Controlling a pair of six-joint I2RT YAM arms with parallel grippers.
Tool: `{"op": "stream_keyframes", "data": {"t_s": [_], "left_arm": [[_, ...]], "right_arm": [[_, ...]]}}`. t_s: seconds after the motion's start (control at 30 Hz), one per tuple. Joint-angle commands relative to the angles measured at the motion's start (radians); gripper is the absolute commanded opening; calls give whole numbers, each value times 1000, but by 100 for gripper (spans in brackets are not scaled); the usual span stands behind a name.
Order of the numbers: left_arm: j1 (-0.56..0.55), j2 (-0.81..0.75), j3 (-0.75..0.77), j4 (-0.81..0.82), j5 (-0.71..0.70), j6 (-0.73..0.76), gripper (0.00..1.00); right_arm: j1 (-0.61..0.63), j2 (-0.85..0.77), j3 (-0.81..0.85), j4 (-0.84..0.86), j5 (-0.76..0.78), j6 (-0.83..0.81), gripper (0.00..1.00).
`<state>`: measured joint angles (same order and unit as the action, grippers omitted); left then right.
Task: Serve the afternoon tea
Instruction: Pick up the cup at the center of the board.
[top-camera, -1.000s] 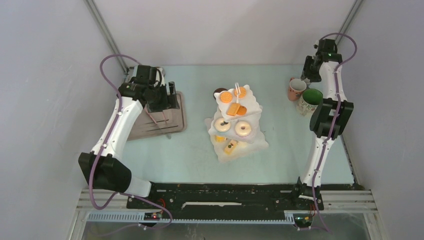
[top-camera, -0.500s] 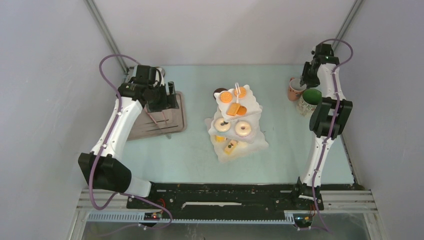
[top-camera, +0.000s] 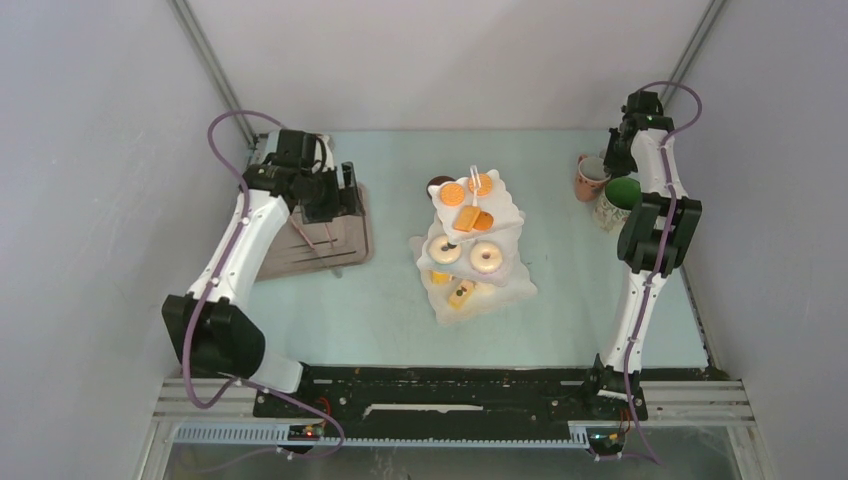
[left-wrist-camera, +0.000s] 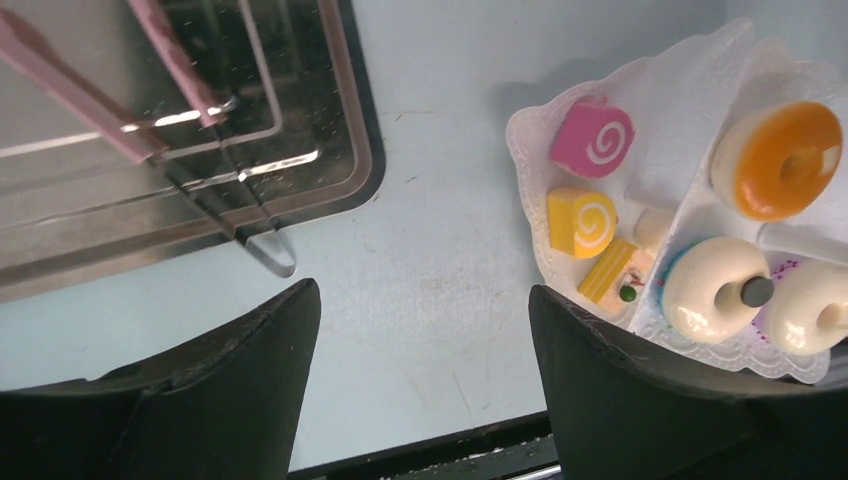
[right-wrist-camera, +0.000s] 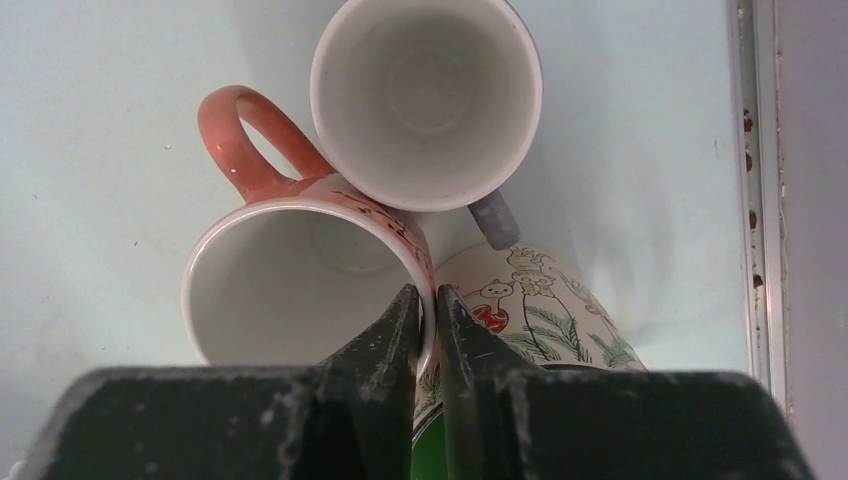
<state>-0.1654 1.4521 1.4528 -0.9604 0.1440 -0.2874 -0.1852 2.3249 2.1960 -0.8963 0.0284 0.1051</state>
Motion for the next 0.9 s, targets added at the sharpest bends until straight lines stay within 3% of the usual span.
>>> {"op": "stream_keyframes", "data": {"t_s": [0.0,0.2,0.37,0.6,0.73,0.87], "left_arm": [[21,86,12,136,142,-38,82],[38,320,84,332,325,-175,73],[32,508,147,556,377,-345,70],[-27,731,349,777,295,-524,69],[-80,833,493,743,190,-581,70],[-119,890,512,727,89,-621,72]], "right_arm": [[14,18,1,19,7,16,12],[33,-15,-10,19,-15,29,0],[39,-60,-31,30,-43,65,0],[46,-194,-117,50,-114,154,0],[53,-288,-205,76,-136,163,0],[51,-376,-262,113,-162,184,0]]}}
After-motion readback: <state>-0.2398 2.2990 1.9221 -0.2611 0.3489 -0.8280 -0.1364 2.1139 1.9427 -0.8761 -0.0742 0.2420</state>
